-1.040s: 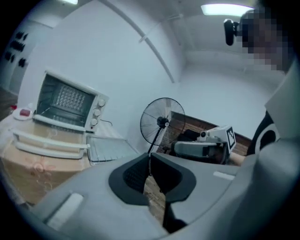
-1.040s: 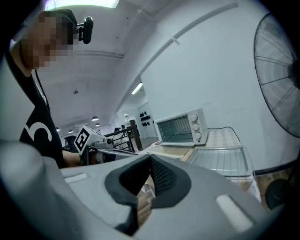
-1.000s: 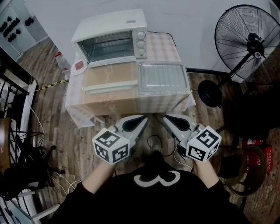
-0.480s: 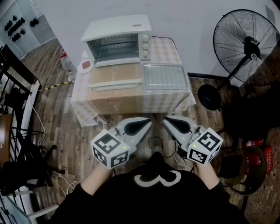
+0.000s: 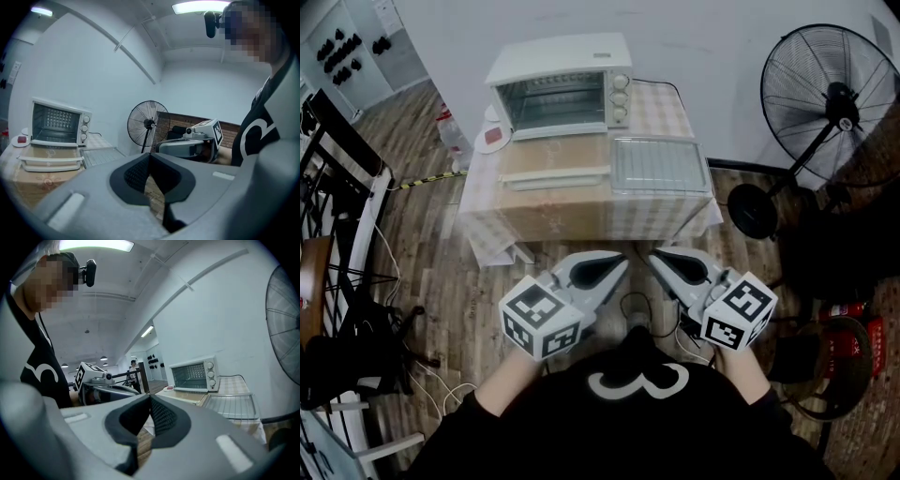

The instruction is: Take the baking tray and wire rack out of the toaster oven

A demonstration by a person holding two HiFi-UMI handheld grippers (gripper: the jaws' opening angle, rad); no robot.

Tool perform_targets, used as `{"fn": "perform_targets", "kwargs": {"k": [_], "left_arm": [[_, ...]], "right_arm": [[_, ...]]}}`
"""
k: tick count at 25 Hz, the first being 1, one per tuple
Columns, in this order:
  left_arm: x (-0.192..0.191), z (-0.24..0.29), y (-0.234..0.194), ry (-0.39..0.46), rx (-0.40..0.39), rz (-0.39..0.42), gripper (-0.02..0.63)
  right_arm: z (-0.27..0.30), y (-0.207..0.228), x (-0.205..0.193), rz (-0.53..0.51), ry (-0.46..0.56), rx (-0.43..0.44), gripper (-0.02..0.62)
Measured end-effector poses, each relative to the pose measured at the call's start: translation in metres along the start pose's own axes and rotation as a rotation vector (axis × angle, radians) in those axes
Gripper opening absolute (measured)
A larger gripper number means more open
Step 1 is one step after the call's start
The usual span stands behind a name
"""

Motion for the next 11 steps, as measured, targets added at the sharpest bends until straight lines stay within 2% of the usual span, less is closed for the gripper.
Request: {"fn": "perform_targets", "kwargs": {"k": [11], "left_arm": [[-0.0045,-0.0033,0.0052,-0.013,0.011,0.014,0.009]], "right_arm": [[-0.0037,-0.0066,-0.0019,-0.011,-0.007,0.004,0.003]]}}
Point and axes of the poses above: the fingertips, and each gripper's own axes: z forward along the fingers, y to its right, x out of its top, the point moved 1 cm from there along -z, backward along the fingers, and after that the axes turned 3 degrees about -y, right-handed, at the moved point
